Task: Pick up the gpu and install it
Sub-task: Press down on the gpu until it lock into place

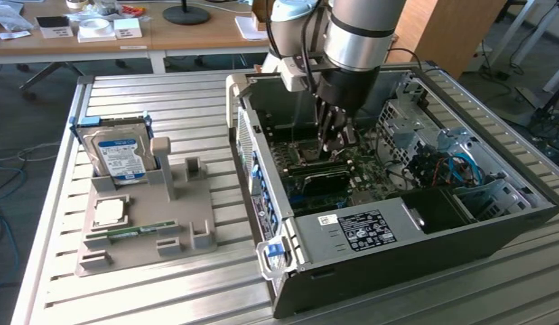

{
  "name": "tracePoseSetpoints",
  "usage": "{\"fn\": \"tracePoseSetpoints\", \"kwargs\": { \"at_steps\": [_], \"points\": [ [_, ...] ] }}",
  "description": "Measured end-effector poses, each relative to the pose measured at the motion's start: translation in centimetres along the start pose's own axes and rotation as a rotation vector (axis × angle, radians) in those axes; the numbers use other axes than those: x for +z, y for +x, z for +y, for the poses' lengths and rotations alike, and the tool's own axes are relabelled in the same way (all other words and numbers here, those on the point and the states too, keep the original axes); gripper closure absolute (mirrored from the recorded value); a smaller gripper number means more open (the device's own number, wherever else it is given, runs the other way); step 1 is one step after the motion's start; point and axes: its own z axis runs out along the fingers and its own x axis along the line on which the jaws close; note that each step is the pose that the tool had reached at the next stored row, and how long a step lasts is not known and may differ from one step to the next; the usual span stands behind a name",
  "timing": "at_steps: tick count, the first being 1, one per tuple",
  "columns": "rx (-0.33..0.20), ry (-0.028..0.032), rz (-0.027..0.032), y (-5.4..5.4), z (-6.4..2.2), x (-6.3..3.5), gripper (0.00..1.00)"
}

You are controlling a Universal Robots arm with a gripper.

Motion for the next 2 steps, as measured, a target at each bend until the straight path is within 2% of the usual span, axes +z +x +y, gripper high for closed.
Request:
{"fn": "tracePoseSetpoints", "kwargs": {
  "at_steps": [2],
  "points": [
    [0.0, 0.0, 0.0, 0.0, 0.0, 0.0, 0.89]
  ]
}}
